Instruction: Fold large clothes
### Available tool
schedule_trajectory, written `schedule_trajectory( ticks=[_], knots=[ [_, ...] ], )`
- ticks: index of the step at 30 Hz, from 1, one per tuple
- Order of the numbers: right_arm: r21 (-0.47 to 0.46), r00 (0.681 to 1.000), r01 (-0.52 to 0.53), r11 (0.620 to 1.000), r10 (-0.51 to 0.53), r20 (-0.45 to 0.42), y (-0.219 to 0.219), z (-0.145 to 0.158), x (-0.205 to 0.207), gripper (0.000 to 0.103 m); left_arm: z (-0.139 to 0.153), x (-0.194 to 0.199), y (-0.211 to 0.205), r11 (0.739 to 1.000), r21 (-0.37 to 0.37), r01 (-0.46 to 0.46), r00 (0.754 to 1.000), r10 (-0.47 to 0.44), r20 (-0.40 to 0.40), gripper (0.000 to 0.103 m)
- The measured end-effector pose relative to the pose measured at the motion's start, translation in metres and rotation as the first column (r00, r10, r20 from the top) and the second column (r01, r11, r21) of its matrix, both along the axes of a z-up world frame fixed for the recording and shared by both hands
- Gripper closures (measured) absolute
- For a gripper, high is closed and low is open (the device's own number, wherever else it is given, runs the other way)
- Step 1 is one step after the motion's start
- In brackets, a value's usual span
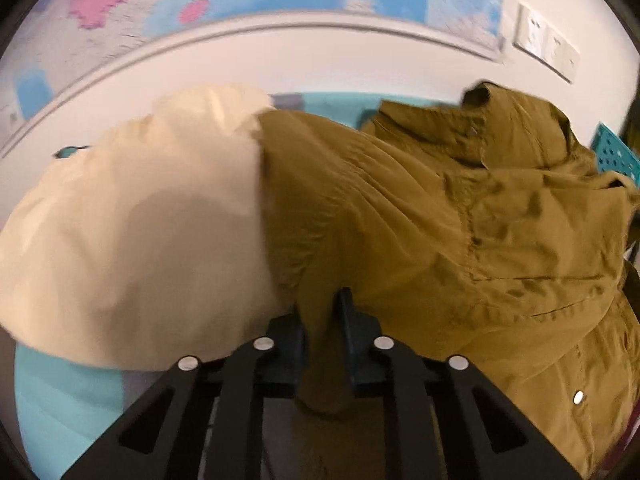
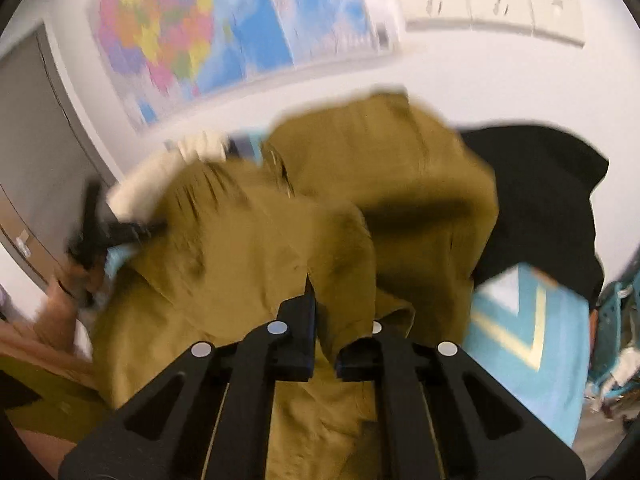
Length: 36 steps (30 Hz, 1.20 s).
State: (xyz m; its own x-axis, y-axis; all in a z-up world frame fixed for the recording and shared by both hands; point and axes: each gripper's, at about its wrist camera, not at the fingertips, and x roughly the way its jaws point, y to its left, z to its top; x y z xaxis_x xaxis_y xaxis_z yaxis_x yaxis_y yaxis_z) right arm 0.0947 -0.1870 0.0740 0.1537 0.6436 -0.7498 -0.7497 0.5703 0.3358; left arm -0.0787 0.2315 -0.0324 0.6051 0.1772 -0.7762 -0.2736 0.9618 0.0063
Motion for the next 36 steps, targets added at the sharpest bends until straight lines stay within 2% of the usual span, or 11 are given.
schedule_trajectory(
  ticks=[2,6,8,10,11,14,18,22,26,30,36],
  knots=[
    [-0.035,0.999,0.042,0.998,-0.041,0.014,0.0,0.001,0.013,0.096,0.002,-0.007,0.004,0.999,0.03,-0.04,0.999,0.039,0.031,0.091],
    [-0.245,0.99,0.079,0.966,-0.104,-0.094,0.013,-0.054,0.033,0.073,-0.008,-0.015,0.014,0.996,-0.031,-0.08,0.996,0.081,0.043,0.09],
    [-0.236,0.994,0.069,0.969,-0.087,-0.069,0.014,-0.06,0.027,0.069,-0.008,-0.02,0.009,0.997,-0.005,-0.073,0.996,0.073,0.053,0.084],
    [-0.187,0.995,0.078,0.979,-0.087,-0.04,0.009,-0.05,0.021,0.045,-0.003,-0.026,0.005,0.998,0.024,-0.064,0.996,0.063,0.063,0.071],
    [-0.159,0.996,0.088,0.983,-0.09,-0.006,0.005,-0.043,0.017,0.043,0.002,-0.028,0.003,0.998,0.028,-0.054,0.996,0.052,0.077,0.062],
    [-0.139,0.988,0.136,0.981,-0.124,0.092,-0.005,-0.025,0.01,0.043,0.021,-0.037,-0.007,0.999,0.035,0.005,0.99,-0.01,0.139,0.054],
    [-0.13,0.986,0.135,0.982,-0.12,0.113,0.004,-0.027,0.016,0.064,0.033,-0.029,-0.03,0.991,0.078,0.111,0.976,-0.123,0.177,0.044],
    [-0.229,0.987,0.135,0.964,-0.109,0.121,0.028,-0.059,0.033,0.094,0.015,0.002,-0.042,0.985,0.084,0.147,0.984,-0.155,0.092,0.044],
    [-0.239,0.983,0.179,0.954,-0.162,0.088,0.032,-0.073,0.047,0.094,-0.009,0.024,-0.03,0.99,0.11,0.087,0.996,-0.088,0.007,0.054],
    [-0.143,0.967,0.199,0.97,-0.171,0.187,0.022,-0.034,0.026,0.073,-0.006,0.015,-0.03,0.989,0.13,0.074,0.997,-0.076,0.005,0.053],
    [-0.14,0.981,-0.064,0.988,0.089,0.175,0.061,-0.03,-0.027,0.073,-0.007,0.007,-0.032,0.989,0.123,0.076,0.997,-0.078,0.013,0.043]
  ],
)
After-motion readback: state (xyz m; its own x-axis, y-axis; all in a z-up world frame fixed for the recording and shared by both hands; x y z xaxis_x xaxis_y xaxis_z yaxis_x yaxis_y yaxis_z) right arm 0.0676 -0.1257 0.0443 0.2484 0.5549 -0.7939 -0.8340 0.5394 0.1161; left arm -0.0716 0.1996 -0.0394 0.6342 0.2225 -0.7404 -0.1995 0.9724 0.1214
